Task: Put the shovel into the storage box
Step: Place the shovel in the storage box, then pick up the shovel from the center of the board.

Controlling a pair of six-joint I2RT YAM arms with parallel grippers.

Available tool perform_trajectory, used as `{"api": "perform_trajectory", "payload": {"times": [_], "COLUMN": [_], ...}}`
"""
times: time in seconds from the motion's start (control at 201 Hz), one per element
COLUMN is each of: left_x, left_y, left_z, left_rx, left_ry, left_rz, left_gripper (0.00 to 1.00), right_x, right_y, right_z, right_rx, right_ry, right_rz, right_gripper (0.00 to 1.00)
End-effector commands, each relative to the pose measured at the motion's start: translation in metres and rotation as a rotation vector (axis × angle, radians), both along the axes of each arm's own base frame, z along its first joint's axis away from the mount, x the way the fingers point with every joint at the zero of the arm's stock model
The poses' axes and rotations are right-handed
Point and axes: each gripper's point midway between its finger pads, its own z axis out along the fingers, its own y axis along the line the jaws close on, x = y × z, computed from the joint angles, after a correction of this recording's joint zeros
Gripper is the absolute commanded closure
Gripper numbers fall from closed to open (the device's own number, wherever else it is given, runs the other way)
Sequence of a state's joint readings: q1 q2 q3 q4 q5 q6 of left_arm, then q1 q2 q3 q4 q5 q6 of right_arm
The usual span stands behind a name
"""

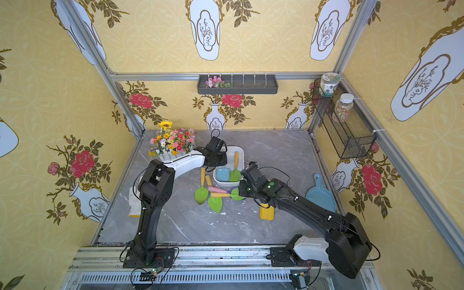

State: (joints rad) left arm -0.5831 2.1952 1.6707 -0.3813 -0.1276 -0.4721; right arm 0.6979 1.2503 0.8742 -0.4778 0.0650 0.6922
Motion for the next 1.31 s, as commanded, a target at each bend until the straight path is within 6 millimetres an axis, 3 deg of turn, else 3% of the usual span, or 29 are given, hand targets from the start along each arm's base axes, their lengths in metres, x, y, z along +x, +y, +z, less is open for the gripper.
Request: {"api": "perform_trajectory", "payload": {"times": [0.0,0.284,0.737,0.957,1.305], "left_x": [0.002,-0.001,-0.025,-0.045,-0.091], "left_y": [-0.003,-0.006,-0.008,-0.002,0.023], "left_z": [0.007,0.041,0.1,0.114,0.132], "left_rx": [-0.01,-0.054,-0.147,-0.184,-0.247], "left_ry": [-0.018,-0.061,-0.124,-0.127,-0.154], "left_rz": [-0.004,-0.014,-0.056,-0.064,-0.068], "left_gripper": [0.67,0.65,0.64,0.63,0.57], "right_x": [0.001,0.002,0.005,0.005,0.01], "right_y": [0.001,0.003,0.007,0.008,0.012], "right_z": [0.0,0.002,0.008,0.01,0.014], "right_rx": [0.001,0.008,0.02,0.017,0.014], "right_ry": [-0.002,0.0,-0.009,-0.007,-0.008], "right_rz": [-0.004,-0.001,0.008,0.011,0.016], "right_gripper": [0.46,0.46,0.42,0.42,0.39]}}
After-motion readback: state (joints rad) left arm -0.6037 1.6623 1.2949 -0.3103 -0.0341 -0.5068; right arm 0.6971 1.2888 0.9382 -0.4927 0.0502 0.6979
